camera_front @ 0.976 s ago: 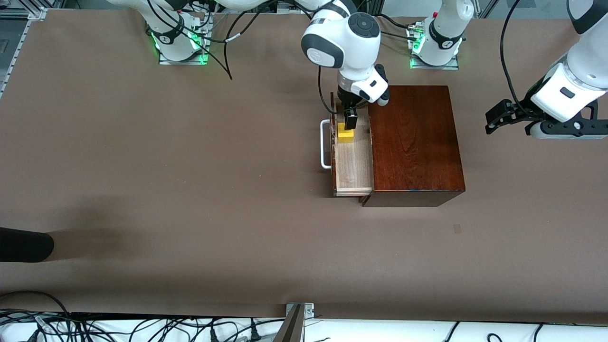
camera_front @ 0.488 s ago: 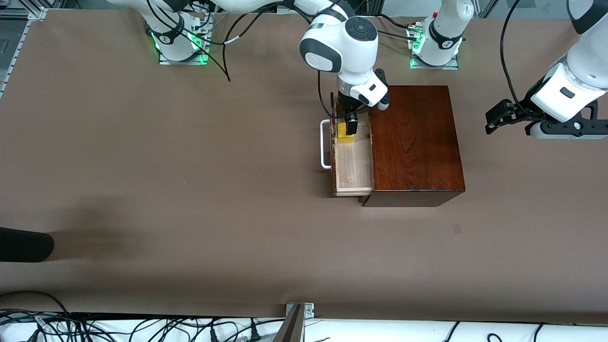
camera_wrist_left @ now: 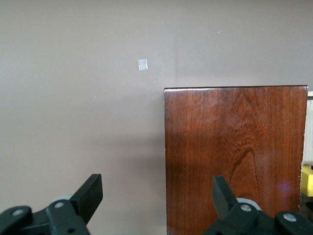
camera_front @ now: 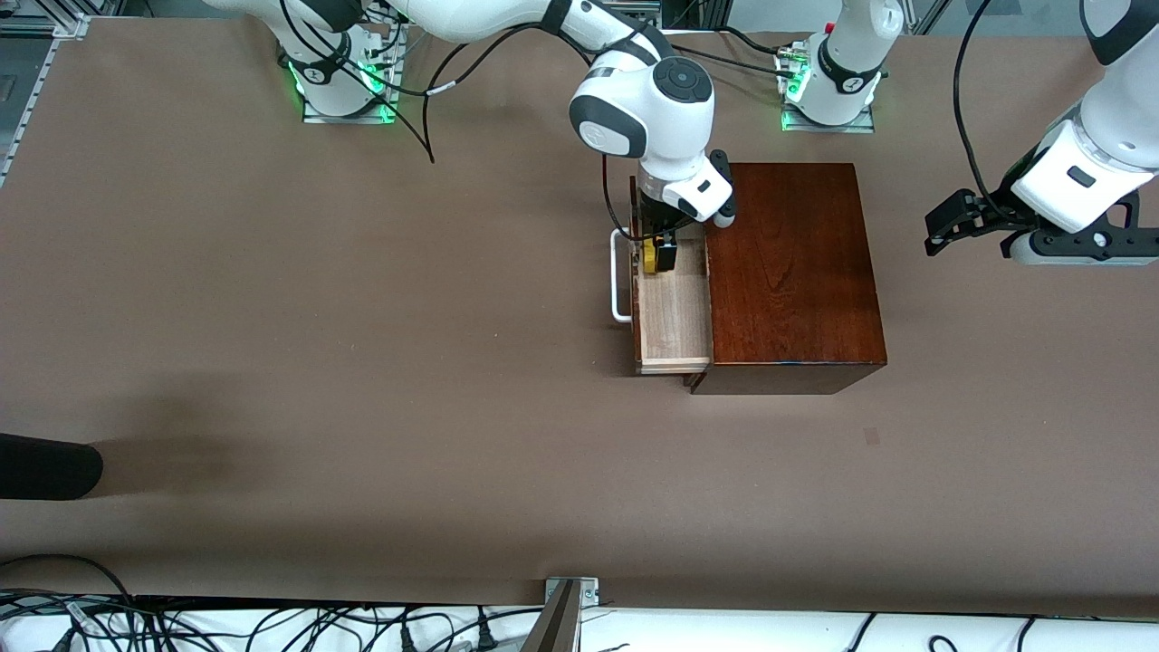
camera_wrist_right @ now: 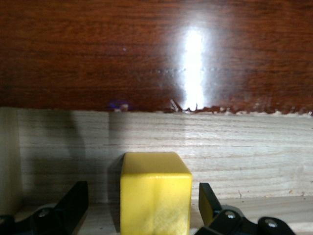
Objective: Open drawer, take yellow block, close drawer
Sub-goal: 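Lower the right gripper and close it on the yellow cube, then lift the cube with the right gripper while the left gripper reaches the handle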
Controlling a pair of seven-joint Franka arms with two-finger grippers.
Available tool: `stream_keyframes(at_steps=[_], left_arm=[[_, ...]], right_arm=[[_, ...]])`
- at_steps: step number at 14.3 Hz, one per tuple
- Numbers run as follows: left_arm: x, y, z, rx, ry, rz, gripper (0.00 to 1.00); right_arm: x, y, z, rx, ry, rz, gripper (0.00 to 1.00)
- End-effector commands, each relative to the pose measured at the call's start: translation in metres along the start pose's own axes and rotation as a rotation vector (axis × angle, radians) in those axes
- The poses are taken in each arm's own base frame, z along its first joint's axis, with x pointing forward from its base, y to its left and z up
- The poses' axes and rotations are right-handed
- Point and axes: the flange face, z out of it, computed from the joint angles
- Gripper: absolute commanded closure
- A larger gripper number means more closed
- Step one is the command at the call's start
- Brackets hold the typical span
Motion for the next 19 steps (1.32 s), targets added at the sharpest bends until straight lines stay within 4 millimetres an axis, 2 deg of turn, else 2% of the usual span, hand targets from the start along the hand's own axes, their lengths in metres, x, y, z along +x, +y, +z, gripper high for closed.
stream_keyframes(at_steps=[1, 4, 5, 6, 8, 9, 10, 14, 16, 19], left_arm=[[0.001, 0.0, -0.004, -0.012, 0.0, 0.009, 0.0], [0.001, 0.0, -0.004, -0.012, 0.0, 0.01, 0.0], [0.001, 0.0, -0.004, -0.012, 0.0, 0.01, 0.0], [0.001, 0.0, -0.004, -0.012, 0.0, 0.01, 0.0], [0.001, 0.0, -0.003, -0.012, -0.004, 0.009, 0.0], [0.001, 0.0, -0.004, -0.012, -0.004, 0.009, 0.0], [0.001, 0.0, -0.004, -0.012, -0.006, 0.009, 0.0], [0.001, 0.0, -0.004, -0.012, -0.006, 0.009, 0.0], [0.001, 0.001, -0.004, -0.012, -0.006, 0.01, 0.0], [0.001, 0.001, -0.004, -0.012, -0.006, 0.021, 0.0]], right_arm=[[0.005, 0.003, 0.006, -0.025, 0.001, -0.018, 0.0], [0.007, 0.003, 0.014, -0.038, 0.013, -0.025, 0.0], [0.007, 0.003, 0.014, -0.038, 0.013, -0.025, 0.06], [0.007, 0.003, 0.014, -0.039, 0.012, -0.027, 0.21], [0.006, 0.003, 0.014, -0.038, 0.009, -0.021, 0.76], [0.006, 0.003, 0.012, -0.039, 0.009, -0.019, 0.9], [0.005, 0.004, 0.011, -0.039, 0.007, -0.016, 0.99], [0.005, 0.002, 0.001, -0.023, -0.008, -0.008, 1.0], [0.002, 0.012, -0.036, -0.012, -0.026, 0.044, 1.0], [-0.016, 0.033, -0.108, -0.037, -0.02, 0.112, 1.0]])
